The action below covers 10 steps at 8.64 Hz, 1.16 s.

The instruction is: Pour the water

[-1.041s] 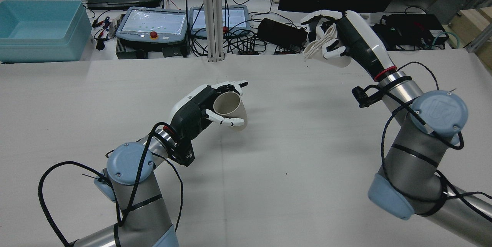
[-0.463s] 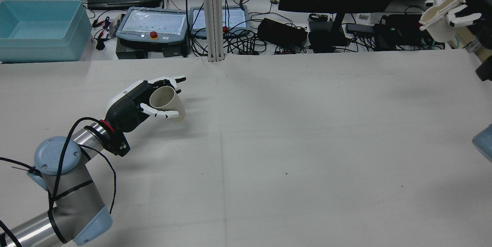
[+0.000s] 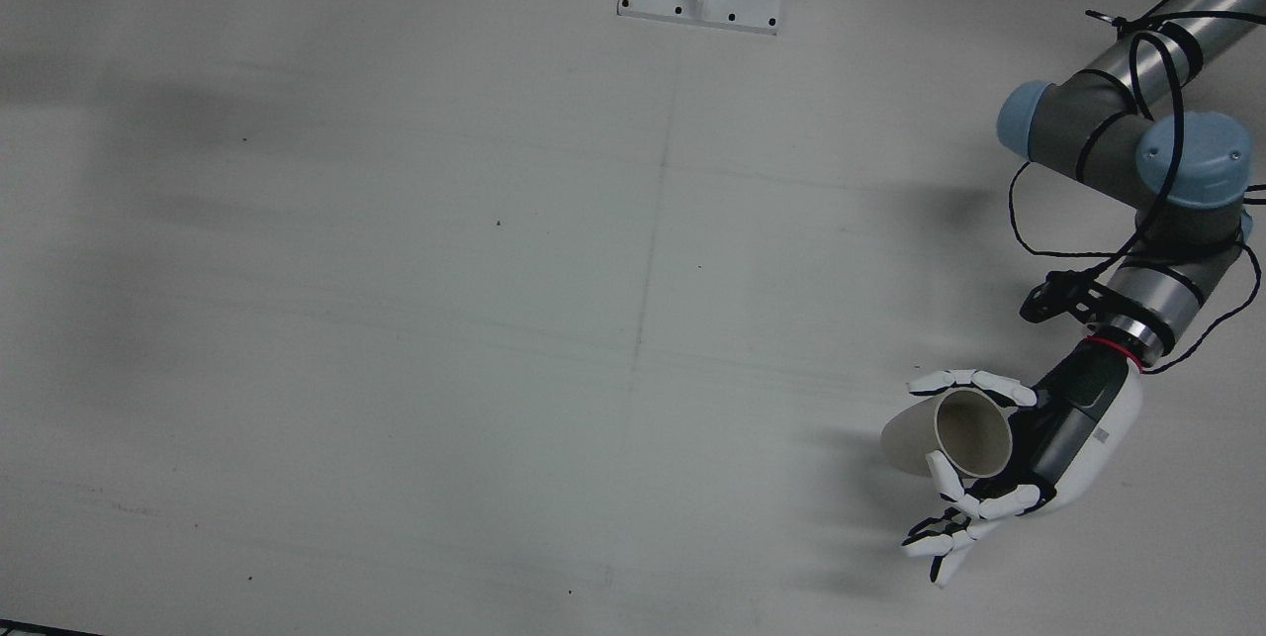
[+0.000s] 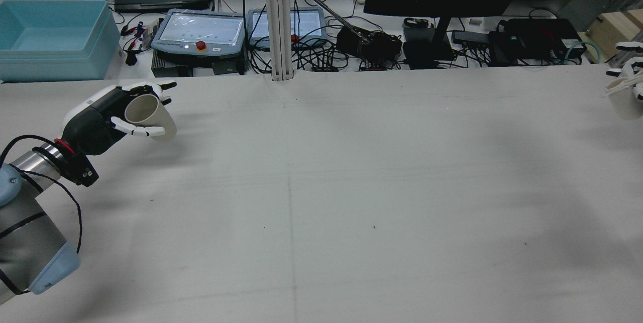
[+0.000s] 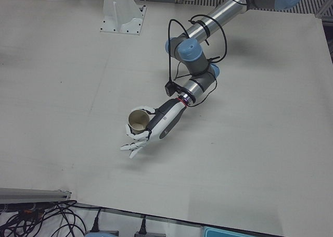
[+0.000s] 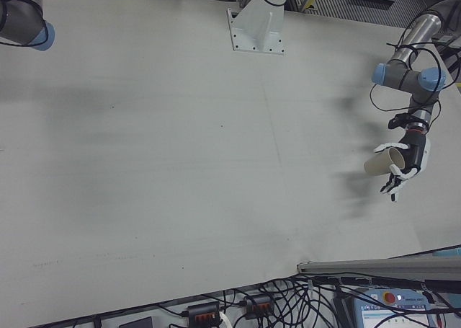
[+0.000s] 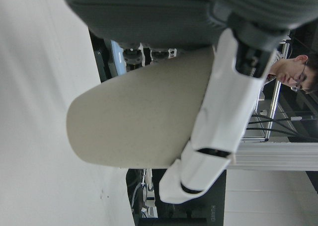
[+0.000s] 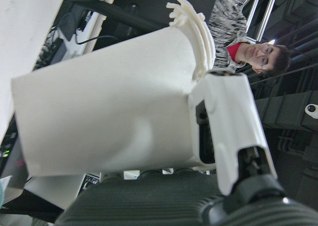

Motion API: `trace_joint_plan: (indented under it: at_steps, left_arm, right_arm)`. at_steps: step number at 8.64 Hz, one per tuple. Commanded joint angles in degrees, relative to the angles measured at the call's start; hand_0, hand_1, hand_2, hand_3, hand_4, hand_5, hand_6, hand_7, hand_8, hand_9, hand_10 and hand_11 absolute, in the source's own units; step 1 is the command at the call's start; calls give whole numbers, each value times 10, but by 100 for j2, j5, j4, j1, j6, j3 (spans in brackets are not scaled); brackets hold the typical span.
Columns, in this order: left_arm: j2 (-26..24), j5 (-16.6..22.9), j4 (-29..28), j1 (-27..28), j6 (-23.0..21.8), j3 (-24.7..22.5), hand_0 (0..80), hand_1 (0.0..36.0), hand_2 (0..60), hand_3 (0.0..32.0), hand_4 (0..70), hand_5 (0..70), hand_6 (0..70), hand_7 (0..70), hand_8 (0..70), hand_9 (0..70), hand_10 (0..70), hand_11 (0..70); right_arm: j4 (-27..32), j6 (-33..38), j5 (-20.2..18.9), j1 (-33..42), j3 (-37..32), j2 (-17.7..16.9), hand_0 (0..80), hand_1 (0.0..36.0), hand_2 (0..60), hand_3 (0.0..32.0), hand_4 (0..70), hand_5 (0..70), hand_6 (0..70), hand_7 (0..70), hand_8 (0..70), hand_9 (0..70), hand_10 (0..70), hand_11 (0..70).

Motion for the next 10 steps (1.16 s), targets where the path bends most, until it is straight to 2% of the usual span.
trace_joint_plan:
  at_steps: [1,2,3,4,5,6,7,9,10]
  left_arm:
    - [799,61,-464,-280,167,18,800,360,600,0,517,700,168,162,58,27,86,166]
    - [1193,69,-744,-341,229,70,800,360,600,0,518,700,166,161,57,26,85,164]
    - [1606,69,-1155,-568,421,106,800,360,600,0,515,700,166,161,59,29,86,166]
    - [1758,174,-1403,-727,484,289,800,360,600,0,511,700,164,158,58,28,86,166]
    - [1769,244,-1623,-902,649,473,800,360,600,0,525,700,171,165,61,31,87,168]
    - [1769,263,-1712,-965,843,571,800,360,600,0,522,700,169,164,63,33,86,167]
    - [1769,263,-1809,-974,888,755,800,360,600,0,512,700,166,160,62,32,84,164]
    - [1777,263,-1828,-922,915,931,800,360,600,0,476,700,170,153,66,31,78,156]
    - [1777,263,-1828,-913,906,1002,800,360,269,0,365,700,162,136,59,18,62,132]
  right_arm:
    - [517,-239,288,-13,-1516,491,800,360,600,0,60,235,484,544,452,595,157,271]
    - [508,-189,307,5,-1526,518,800,360,600,0,14,227,440,472,425,555,141,248]
    - [508,29,290,-21,-1517,509,800,360,444,0,63,197,396,421,352,465,75,147]
    - [500,284,281,-100,-1474,518,632,293,48,2,0,93,115,45,21,17,0,0]
    - [500,330,273,-83,-1412,527,524,185,0,292,0,48,1,0,0,0,0,0]
    - [473,313,264,-66,-1238,510,503,158,0,320,0,38,0,0,0,0,0,0]
    - [456,304,255,-66,-1105,492,495,148,0,320,0,36,0,0,0,0,0,0]
    - [447,295,246,-92,-1026,474,501,172,0,320,0,43,0,0,0,0,0,0]
    - [447,286,237,-127,-1016,466,505,182,6,320,0,45,0,0,0,0,0,0]
